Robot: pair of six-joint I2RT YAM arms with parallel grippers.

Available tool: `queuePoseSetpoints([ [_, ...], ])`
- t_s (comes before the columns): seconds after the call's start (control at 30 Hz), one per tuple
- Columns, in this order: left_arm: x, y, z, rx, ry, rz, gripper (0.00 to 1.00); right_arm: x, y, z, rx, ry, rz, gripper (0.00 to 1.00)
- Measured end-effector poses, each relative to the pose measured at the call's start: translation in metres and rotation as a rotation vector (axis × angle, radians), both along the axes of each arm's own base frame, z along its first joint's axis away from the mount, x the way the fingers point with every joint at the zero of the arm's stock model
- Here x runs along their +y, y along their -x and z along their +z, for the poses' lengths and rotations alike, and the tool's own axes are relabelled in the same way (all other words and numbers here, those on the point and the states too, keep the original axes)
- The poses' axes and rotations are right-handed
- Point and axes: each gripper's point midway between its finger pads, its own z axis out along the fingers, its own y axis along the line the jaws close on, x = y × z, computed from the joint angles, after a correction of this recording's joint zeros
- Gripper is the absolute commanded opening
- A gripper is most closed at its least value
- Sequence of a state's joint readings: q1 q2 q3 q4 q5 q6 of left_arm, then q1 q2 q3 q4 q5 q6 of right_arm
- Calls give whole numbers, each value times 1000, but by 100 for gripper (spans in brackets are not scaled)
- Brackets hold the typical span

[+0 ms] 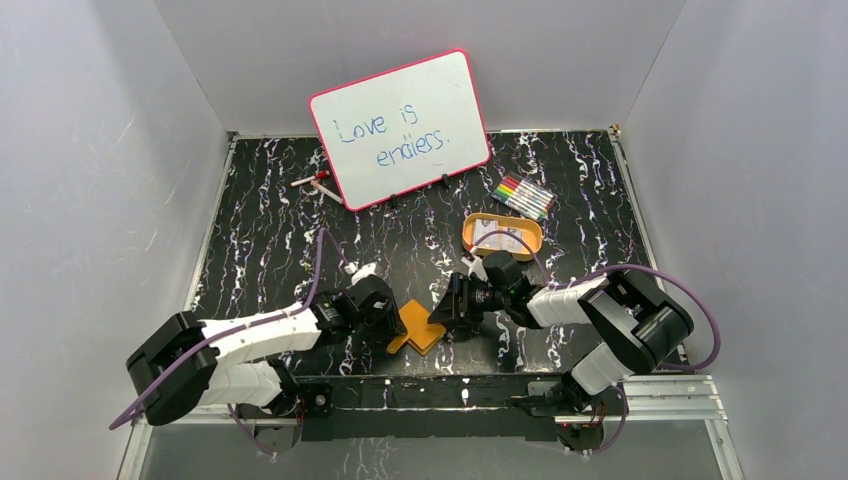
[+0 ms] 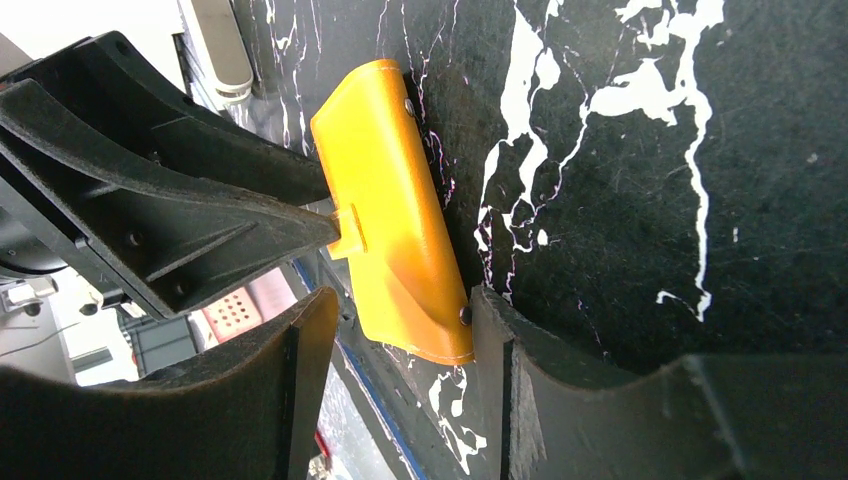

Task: Put the credit cards into the card holder
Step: Pick up the card holder from the center of the board.

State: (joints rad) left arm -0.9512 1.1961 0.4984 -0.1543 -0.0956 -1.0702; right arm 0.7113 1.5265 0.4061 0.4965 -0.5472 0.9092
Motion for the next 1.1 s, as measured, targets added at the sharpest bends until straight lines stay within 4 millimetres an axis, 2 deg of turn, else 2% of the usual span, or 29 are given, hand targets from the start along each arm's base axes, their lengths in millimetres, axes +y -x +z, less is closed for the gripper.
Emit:
queuePoseSetpoints([
  [0.4,-34,-10,-3,-17,119,-44,34,6,4,-1,29,-53,16,56],
  [0.47,-38,-10,-3,-23,145,-49,34,7,6,-1,42,-67,19,51],
  [0.7,-43,-11,-4,-37,195,-50,34,2,17,-10,85,-51,17,23],
  [0.83,-43,-11,-2,-40,203,-48,35,3,17,-5,68,-63,24,9],
  [1.0,-31,-10,2,-47,158,-32,44,-3,16,8,-8,-20,23,5],
  [1.1,-21,-17,24,-91,124,2,51,-4,4,30,-111,14,25,3],
])
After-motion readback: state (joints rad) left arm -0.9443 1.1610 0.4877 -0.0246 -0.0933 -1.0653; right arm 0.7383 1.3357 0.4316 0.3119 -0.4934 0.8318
